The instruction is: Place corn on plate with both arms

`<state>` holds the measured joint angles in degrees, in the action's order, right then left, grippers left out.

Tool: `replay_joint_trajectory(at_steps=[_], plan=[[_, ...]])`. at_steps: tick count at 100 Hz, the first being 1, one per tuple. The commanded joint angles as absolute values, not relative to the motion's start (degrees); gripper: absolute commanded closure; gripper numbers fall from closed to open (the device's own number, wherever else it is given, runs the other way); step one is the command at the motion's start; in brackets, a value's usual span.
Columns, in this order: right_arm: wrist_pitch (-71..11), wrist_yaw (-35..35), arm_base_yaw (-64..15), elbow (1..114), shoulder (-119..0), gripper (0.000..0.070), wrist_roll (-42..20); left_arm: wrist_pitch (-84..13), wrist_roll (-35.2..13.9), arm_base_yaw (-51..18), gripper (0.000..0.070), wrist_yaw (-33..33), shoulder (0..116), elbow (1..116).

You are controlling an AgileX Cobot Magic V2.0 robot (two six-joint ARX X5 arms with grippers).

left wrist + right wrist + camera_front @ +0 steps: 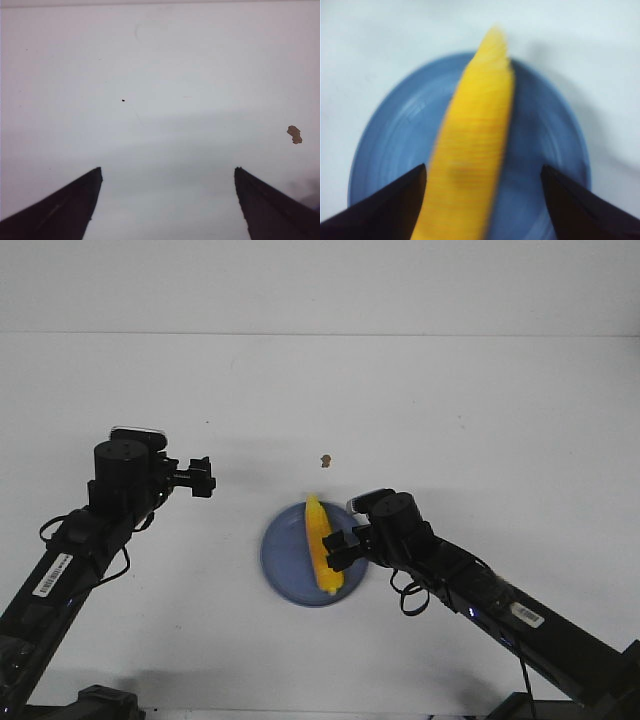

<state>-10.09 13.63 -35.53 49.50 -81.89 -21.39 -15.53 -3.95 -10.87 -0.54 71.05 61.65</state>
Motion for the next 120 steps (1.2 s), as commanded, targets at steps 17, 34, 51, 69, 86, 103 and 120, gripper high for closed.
replay_joint_trajectory(at_steps=[17,34,51,69,86,103,120], plan=[[-8.9,13.0,-31.3,51.1,-77.3,0.0204,-20.7,-15.6,-3.6,-10.9,0.0157,-0.6,71.1,62.4],[-12.4,10.7,-23.5,51.1,-68.7,0.0205,-17.1,-16.5,-3.7,-10.0,0.0157,-0.6,70.8,62.4],[-18.9,2.2,-15.1,51.1,-56.3,0.0205,-10.5,-16.5,-3.7,-10.0,0.0157,-0.6,70.5,62.4],[-24.1,-3.2,-6.8,50.9,-41.8,0.0205,-5.0,-16.4,-3.7,-10.0,0.0158,-1.5,69.5,61.8],[-26.7,-4.1,-2.4,48.0,-30.0,0.0205,-1.2,-10.0,-4.1,-10.0,0.0160,-3.0,62.8,54.4],[-28.5,-3.8,-1.5,40.5,-20.8,0.0205,-1.1,-5.3,-5.6,-10.0,0.0161,-3.0,52.1,42.7],[-27.7,-3.3,-1.5,32.2,-15.7,0.0205,-4.5,-6.3,-7.4,-10.0,0.0161,-3.0,43.2,35.2]])
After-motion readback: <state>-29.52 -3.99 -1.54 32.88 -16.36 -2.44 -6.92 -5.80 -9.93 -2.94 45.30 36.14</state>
